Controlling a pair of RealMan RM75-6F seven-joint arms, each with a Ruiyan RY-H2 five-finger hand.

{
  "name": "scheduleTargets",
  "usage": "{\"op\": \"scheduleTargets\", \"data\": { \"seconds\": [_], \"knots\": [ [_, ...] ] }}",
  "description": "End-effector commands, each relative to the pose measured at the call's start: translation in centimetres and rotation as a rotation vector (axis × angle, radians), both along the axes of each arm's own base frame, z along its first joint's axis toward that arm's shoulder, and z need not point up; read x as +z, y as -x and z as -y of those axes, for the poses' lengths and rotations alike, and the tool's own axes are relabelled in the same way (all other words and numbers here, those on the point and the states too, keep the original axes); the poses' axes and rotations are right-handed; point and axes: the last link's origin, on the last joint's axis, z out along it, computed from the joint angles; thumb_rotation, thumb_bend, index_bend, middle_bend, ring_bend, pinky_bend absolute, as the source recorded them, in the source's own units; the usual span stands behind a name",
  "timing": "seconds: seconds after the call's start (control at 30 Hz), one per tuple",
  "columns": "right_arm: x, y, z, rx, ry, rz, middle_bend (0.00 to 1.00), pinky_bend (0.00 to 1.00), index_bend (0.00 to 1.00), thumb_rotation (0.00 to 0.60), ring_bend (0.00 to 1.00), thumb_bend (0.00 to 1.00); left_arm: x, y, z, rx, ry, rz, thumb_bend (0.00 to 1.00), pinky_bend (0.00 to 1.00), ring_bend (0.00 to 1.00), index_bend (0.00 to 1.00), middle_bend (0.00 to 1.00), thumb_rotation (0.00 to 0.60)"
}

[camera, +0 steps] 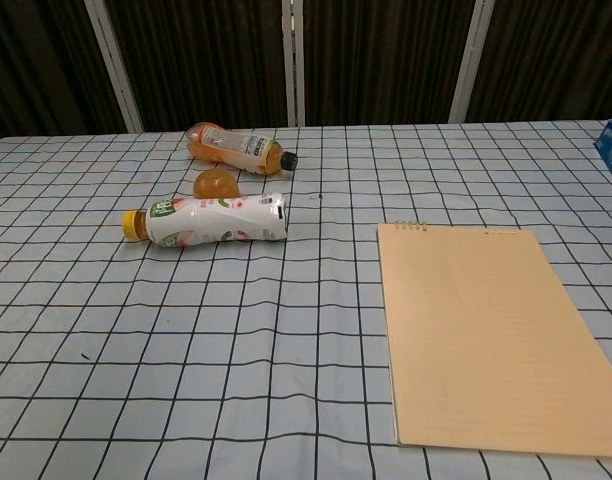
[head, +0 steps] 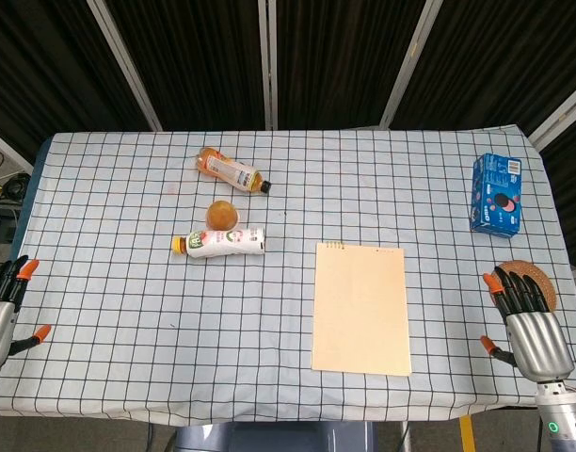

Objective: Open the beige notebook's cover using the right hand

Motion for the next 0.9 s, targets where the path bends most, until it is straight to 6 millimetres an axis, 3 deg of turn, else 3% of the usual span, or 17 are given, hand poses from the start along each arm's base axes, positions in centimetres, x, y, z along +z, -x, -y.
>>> {"op": "scheduleTargets", "data": {
  "seconds": [0.03, 0.6, 0.73, 0.9],
  "knots": [
    [-0.1, 0.0, 0.0, -0.002, -0.003, -0.003, 0.0, 0.0, 0.03, 0.6, 0.0, 0.11, 0.0, 0.0, -0.1, 0.001, 0.0, 0.002, 0.19, 0.0, 0.0, 0.0, 0.0, 0.6],
    [-0.6, -0.4, -0.2, 0.025, -0.041, 0.027, 0.0, 0.0, 0.03, 0.6, 0.0, 0.1, 0.1, 0.0, -0.1, -0.006, 0.001, 0.017, 0.18, 0.0, 0.0, 0.0, 0.0, 0.6],
    [-2.0, -0.9, -0.8, 0.053, -0.115, 0.032, 0.0, 0.0, 0.03, 0.6, 0.0, 0.1, 0.2, 0.2, -0.4, 0.001, 0.002, 0.021, 0.18, 0.0, 0.0, 0.0, 0.0, 0.6],
    [-5.2, -1.6, -2.3, 0.095, -0.262, 0.013, 0.0, 0.0, 0.03, 0.6, 0.0, 0.09, 0.6, 0.2, -0.4, 0.001, -0.011, 0.026, 0.18, 0.0, 0.0, 0.0, 0.0, 0.6]
  ]
}}
